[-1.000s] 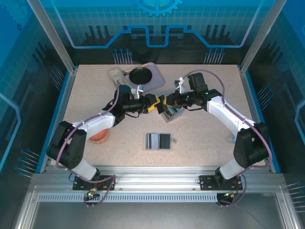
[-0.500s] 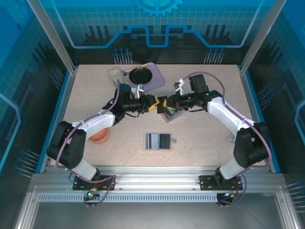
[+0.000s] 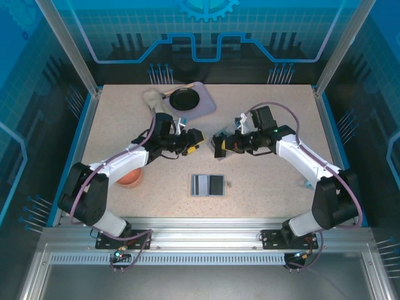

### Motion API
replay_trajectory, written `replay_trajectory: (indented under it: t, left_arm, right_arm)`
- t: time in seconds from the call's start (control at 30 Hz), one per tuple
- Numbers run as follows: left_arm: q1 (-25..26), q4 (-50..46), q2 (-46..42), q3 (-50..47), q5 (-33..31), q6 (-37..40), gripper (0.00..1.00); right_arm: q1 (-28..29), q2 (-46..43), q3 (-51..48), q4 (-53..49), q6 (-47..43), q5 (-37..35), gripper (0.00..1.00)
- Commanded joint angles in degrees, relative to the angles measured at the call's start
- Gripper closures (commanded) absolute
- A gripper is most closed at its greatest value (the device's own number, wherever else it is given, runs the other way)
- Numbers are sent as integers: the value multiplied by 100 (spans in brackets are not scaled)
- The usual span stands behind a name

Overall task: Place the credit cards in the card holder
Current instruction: Pick up the credit card from the storage box.

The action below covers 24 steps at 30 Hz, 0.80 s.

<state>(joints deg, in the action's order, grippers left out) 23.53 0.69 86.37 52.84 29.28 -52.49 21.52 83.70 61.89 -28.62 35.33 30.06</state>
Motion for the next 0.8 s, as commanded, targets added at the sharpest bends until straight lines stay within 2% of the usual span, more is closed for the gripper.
replay_trajectory:
  t: [0.0,0.1,0.23,0.77]
  left_arm:
    - [29,-1196,-399,-494,-661,459,37]
    - [45,-1360,-599,-905,-821,458,30]
    - [94,-1598,-641,-1087,-917,563,27]
    - [562,-1622,-9,-1062,-981,648,29]
  right_arm:
    - [483,-191,-372,-611,-20,-1148,95]
    - [913,-182,-681,-463,234,-1392,96]
    - [1266,-102,-897,-537,399,-1995,96]
    - [1236,224,-1280,-414,487,-1999,96]
